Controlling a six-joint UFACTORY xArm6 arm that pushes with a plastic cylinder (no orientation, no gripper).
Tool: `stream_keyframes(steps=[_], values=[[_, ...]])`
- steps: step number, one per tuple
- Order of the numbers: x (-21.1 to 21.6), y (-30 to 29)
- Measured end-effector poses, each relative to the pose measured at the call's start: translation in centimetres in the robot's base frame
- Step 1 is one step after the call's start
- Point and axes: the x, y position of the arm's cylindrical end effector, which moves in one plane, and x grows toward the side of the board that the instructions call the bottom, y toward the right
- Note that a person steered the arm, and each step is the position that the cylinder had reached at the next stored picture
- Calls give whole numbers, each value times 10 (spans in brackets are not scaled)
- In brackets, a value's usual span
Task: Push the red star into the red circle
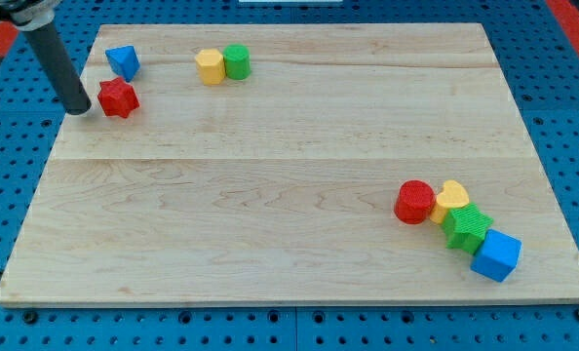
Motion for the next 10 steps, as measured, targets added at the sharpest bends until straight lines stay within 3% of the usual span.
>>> stream_keyframes(steps=[4,6,8,10], values=[[-37,47],[-19,115],[-47,154],[-12,198]])
